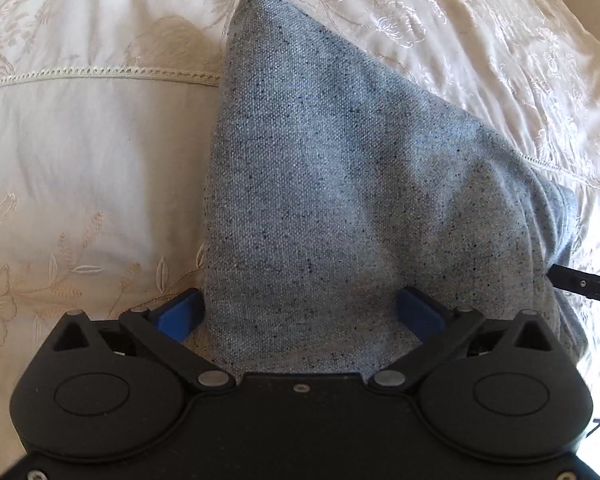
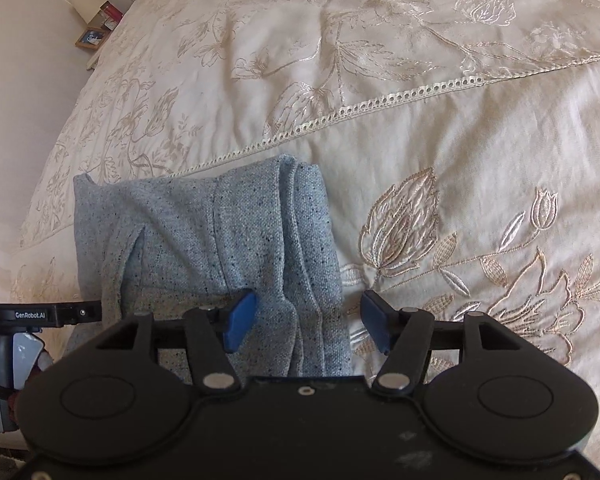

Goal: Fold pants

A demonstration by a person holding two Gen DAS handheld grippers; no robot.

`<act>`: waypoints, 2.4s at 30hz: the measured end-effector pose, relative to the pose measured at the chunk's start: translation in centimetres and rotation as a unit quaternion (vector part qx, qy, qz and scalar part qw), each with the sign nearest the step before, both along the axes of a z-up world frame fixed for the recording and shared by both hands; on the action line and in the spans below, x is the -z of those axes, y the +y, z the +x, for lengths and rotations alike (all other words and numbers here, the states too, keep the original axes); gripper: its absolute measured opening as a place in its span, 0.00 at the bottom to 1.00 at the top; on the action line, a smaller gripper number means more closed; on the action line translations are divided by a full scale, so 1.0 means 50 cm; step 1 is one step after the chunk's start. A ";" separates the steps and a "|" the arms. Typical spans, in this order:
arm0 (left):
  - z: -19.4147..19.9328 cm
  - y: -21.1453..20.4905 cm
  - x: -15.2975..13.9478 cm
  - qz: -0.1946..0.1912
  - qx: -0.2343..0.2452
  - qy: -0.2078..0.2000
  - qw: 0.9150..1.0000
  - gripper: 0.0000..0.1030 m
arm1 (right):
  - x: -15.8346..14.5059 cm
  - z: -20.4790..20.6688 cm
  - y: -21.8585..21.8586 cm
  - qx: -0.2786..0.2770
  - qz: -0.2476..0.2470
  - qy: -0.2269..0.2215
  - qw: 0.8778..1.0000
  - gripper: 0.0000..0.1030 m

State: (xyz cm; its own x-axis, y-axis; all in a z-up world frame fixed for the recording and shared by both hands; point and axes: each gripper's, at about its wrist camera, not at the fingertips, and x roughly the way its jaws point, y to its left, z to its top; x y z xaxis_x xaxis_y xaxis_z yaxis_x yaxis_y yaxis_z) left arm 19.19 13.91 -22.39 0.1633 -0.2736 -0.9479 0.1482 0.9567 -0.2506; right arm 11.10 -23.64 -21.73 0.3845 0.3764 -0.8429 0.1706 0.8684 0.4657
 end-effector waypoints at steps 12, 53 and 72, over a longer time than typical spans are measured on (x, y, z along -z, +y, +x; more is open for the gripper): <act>-0.015 0.038 -0.024 -0.060 -0.011 -0.001 0.998 0.64 | 0.001 0.010 -0.001 0.012 0.097 0.051 0.994 0.59; 0.280 0.102 -0.211 0.075 -0.143 -0.157 0.974 0.23 | -0.249 0.376 0.217 -0.017 -0.151 -0.114 0.982 0.37; 0.213 0.069 -0.139 0.085 -0.102 -0.130 0.983 0.32 | -0.182 0.319 0.300 -0.073 -0.202 -0.086 0.973 0.35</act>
